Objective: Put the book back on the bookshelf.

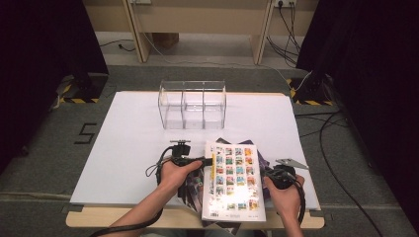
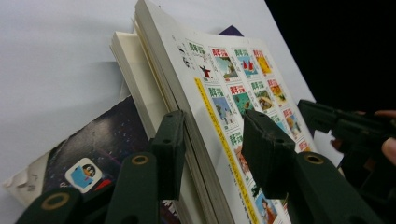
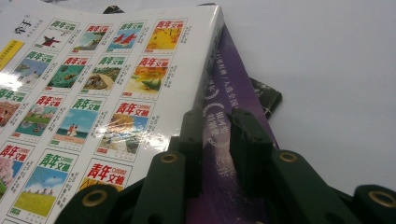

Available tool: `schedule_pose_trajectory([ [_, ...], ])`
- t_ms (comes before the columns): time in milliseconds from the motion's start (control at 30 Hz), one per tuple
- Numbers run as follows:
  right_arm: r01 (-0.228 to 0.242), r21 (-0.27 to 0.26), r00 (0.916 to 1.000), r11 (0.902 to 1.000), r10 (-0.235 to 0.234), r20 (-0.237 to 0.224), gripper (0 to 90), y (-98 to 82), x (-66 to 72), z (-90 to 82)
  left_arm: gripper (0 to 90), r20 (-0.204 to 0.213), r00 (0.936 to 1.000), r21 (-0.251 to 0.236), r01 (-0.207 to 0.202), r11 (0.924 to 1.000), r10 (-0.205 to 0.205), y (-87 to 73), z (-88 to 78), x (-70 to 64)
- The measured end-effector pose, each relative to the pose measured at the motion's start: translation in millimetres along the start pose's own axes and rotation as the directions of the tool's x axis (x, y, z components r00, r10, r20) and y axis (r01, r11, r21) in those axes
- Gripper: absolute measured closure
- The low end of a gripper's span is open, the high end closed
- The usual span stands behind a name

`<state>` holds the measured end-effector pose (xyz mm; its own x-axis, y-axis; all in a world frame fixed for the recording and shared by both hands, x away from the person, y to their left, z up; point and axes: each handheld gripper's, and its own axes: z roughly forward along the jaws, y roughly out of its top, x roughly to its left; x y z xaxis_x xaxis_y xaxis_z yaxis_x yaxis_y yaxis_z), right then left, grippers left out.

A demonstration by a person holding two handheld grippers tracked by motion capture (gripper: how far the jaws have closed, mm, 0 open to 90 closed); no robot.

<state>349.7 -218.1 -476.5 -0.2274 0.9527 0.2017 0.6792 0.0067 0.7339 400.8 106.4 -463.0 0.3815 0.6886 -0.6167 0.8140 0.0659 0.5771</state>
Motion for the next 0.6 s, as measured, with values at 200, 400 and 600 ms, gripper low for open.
schedule_pose_trajectory([
  [200,-0.012,0.000,0.9999,0.9999,0.012,0.001,75.6,-0.5,0.6,-0.3,58.9,0.099,0.9831,0.059,0.149,0.9871,-0.154,-13.2,8.1,6.8],
  [400,-0.009,-0.010,1.0000,0.9999,0.009,0.002,75.6,-1.5,0.2,-0.1,72.4,0.084,0.9938,0.055,0.069,0.9961,-0.073,-14.4,12.5,-0.4],
  [600,-0.018,-0.001,0.9997,0.9998,0.018,-0.017,66.2,1.9,-1.8,-1.3,79.3,0.072,0.9963,0.086,-0.053,0.9949,0.047,-6.7,3.5,-5.9],
])
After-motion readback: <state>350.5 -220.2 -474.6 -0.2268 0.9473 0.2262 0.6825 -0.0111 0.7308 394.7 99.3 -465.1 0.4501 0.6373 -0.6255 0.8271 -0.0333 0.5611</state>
